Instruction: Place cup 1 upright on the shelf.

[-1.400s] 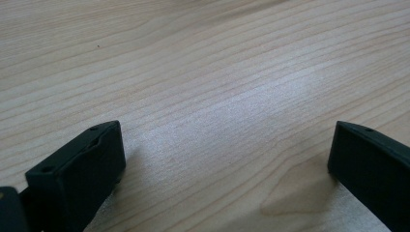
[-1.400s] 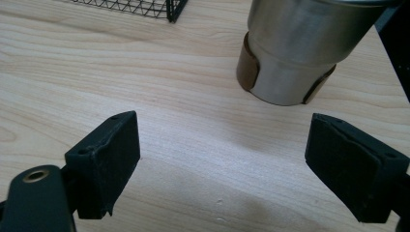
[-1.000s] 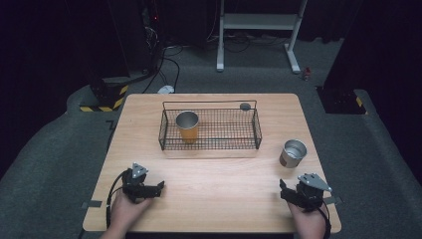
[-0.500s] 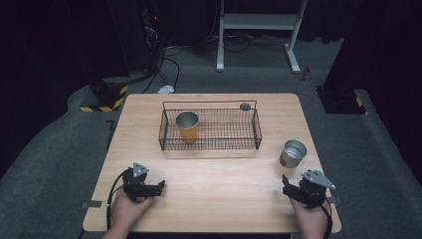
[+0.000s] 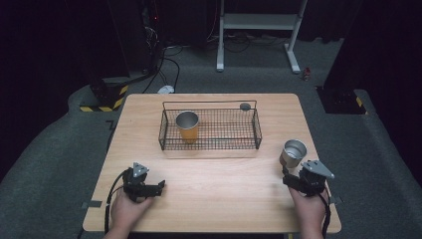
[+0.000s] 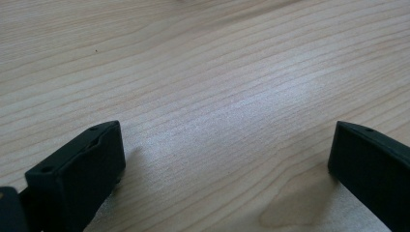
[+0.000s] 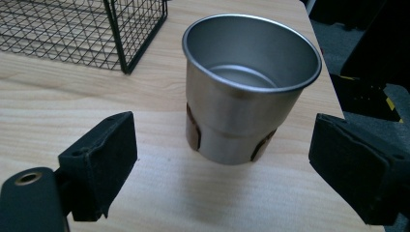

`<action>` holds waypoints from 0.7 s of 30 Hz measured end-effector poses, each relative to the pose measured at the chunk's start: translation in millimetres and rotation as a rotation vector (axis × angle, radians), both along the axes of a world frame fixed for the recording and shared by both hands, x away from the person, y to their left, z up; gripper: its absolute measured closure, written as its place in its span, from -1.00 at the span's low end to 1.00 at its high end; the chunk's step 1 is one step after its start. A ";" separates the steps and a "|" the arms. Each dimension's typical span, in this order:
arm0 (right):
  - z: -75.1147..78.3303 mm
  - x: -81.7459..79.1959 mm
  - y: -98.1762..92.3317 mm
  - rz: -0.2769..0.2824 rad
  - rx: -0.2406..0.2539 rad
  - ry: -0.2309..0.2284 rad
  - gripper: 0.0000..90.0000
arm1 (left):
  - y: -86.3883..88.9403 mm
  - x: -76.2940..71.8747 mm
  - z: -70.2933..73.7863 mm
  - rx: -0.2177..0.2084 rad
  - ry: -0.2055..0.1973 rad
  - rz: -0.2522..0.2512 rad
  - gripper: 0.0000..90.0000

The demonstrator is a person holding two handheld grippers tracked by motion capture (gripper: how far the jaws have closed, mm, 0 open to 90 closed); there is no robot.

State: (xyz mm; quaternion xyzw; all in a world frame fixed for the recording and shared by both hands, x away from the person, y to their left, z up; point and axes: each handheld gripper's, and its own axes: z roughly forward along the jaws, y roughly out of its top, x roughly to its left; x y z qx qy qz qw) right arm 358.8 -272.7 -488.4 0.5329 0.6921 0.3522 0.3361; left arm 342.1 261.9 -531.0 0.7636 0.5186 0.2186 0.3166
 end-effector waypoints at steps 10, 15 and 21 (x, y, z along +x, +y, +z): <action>-1.8 28.8 -2.0 -0.019 0.034 0.004 -0.78 | 0.0 0.0 0.0 0.000 0.000 0.000 -1.00; -4.1 42.8 -3.1 -0.027 0.046 0.003 -0.78 | 0.0 -0.1 0.0 0.001 0.000 0.000 -1.00; -10.8 55.2 -1.6 -0.031 0.073 0.014 -0.75 | 0.0 -0.1 0.0 0.000 0.000 0.001 -1.00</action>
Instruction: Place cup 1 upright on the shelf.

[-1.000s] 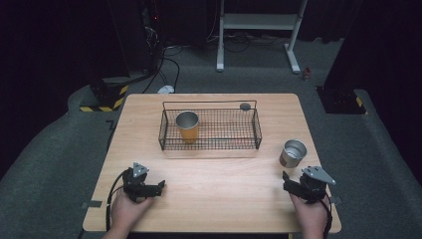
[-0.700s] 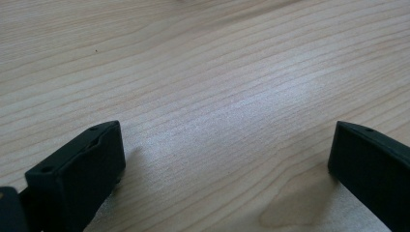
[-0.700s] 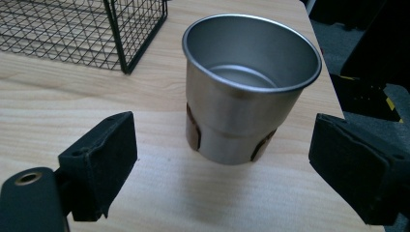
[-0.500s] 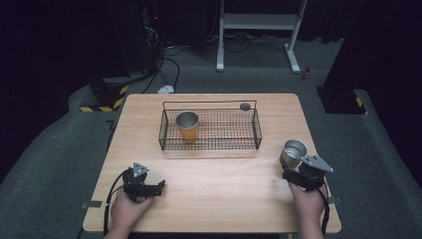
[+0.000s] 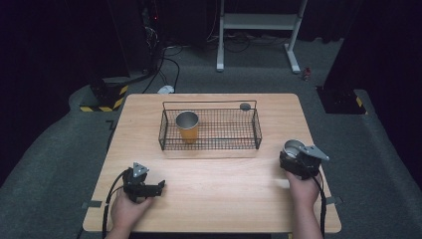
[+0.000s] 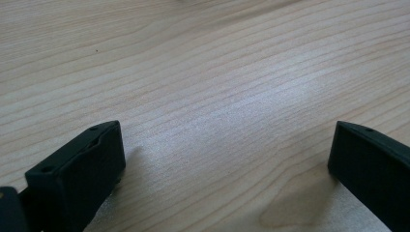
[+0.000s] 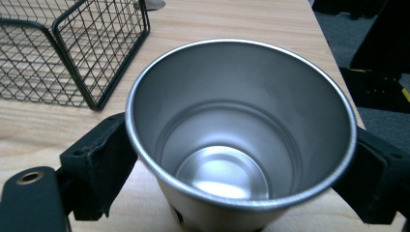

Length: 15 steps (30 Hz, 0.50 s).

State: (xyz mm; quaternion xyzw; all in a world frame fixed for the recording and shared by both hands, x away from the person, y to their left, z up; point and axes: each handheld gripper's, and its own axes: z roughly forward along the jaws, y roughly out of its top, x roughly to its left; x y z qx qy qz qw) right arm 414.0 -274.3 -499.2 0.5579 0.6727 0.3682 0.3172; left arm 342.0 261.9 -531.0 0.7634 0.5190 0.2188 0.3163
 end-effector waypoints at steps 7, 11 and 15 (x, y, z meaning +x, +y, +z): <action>-1.1 1.7 -2.1 -0.007 0.002 -0.002 -0.61 | 0.1 0.0 0.1 0.003 -0.001 -0.001 -1.00; 0.3 0.2 0.9 -0.001 -0.018 -0.004 -0.60 | 0.0 0.0 0.1 0.001 0.000 0.000 -1.00; 3.8 -2.3 3.3 0.006 -0.027 -0.010 -0.60 | 0.0 0.0 0.0 0.001 -0.001 0.000 -1.00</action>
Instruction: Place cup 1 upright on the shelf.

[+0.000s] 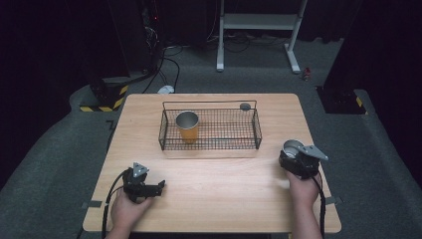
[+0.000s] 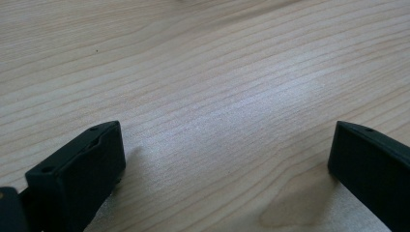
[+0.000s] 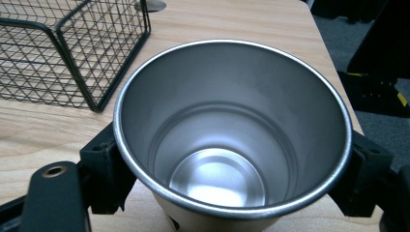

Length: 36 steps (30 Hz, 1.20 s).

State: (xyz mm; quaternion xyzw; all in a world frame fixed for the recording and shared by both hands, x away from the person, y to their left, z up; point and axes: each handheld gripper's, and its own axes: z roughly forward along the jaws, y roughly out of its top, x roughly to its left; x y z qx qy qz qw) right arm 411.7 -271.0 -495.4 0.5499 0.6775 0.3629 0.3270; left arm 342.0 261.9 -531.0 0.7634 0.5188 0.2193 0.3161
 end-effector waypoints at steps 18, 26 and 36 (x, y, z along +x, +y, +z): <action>13.4 -20.5 29.1 0.094 0.000 -0.051 -0.60 | 0.0 0.1 0.0 -0.001 0.000 0.001 -1.00; 14.8 -28.4 42.2 0.135 0.017 -0.057 -0.60 | 0.0 0.2 -0.1 -0.001 0.000 0.000 -1.00; 15.2 -40.6 63.9 0.200 0.031 -0.058 -0.60 | 0.3 0.2 0.2 0.003 0.003 -0.003 -1.00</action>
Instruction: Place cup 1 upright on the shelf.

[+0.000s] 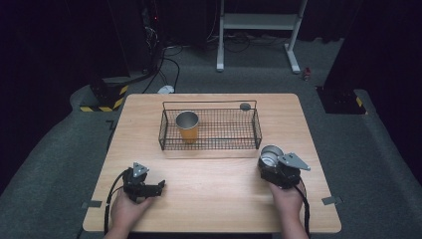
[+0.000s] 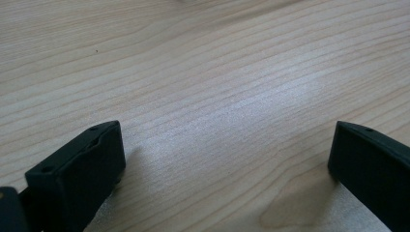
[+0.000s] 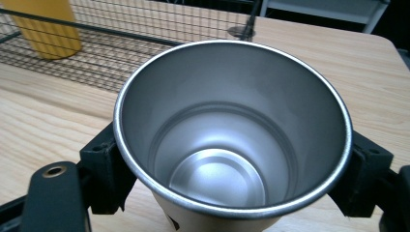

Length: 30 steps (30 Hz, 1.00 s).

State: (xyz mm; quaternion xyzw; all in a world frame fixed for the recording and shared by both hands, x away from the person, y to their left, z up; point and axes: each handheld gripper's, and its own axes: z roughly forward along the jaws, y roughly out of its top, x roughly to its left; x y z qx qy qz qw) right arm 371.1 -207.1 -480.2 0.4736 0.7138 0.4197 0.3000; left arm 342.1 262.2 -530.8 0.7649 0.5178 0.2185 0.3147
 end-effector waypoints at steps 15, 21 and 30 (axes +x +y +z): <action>9.4 -7.8 37.5 0.069 -0.002 -0.017 -0.60 | -0.2 0.0 -0.1 -0.003 0.001 0.002 -1.00; 11.5 -12.2 48.9 0.063 0.002 -0.039 -0.60 | -0.2 0.0 0.0 -0.003 0.001 0.002 -1.00; 5.0 -16.3 53.4 0.056 -0.004 -0.024 -0.60 | -0.2 0.0 0.0 -0.003 0.001 0.002 -1.00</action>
